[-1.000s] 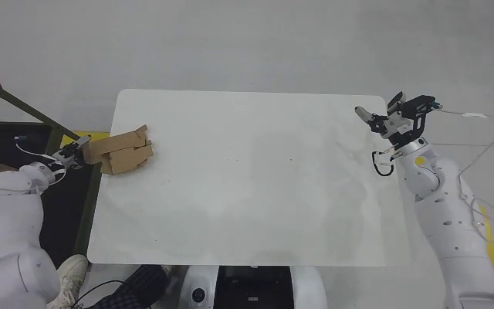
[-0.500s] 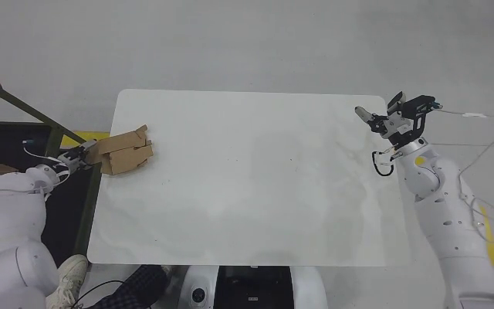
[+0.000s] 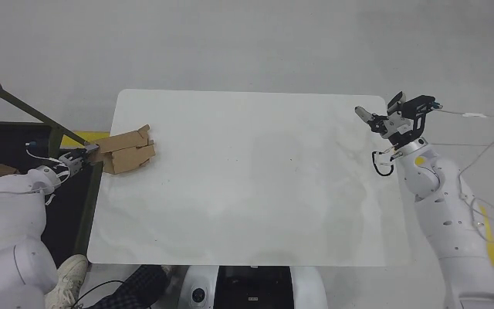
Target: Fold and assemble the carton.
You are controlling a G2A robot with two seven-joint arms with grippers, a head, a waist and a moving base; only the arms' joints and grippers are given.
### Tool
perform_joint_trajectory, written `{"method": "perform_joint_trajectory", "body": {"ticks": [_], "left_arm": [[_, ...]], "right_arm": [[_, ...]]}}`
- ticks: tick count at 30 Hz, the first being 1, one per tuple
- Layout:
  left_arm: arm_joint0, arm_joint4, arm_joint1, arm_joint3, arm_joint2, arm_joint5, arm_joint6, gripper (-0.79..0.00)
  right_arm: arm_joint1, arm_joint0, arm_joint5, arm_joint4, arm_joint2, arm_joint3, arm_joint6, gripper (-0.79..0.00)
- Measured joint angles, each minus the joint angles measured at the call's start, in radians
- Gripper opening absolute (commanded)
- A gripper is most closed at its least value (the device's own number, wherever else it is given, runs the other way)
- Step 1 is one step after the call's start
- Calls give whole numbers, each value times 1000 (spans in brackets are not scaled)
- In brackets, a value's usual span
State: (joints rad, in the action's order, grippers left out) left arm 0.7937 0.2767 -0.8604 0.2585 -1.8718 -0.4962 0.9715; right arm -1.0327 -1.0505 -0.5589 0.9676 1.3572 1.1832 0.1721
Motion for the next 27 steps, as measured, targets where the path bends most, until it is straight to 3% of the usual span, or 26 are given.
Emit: {"method": "perform_joint_trajectory", "body": {"ticks": [1, 5, 20, 27], "left_arm": [[-2, -10, 0, -1, -1, 1, 8, -686], [-8, -52, 1, 1, -6, 5, 37, -785], [-37, -247, 8, 66, -37, 3, 150, -785], [-71, -312, -10, 132, -5, 8, 187, -785]], "right_arm": [[0, 0, 0, 0, 0, 0, 0, 0], [0, 0, 0, 0, 0, 0, 0, 0], [0, 0, 0, 0, 0, 0, 0, 0], [0, 0, 0, 0, 0, 0, 0, 0]]}}
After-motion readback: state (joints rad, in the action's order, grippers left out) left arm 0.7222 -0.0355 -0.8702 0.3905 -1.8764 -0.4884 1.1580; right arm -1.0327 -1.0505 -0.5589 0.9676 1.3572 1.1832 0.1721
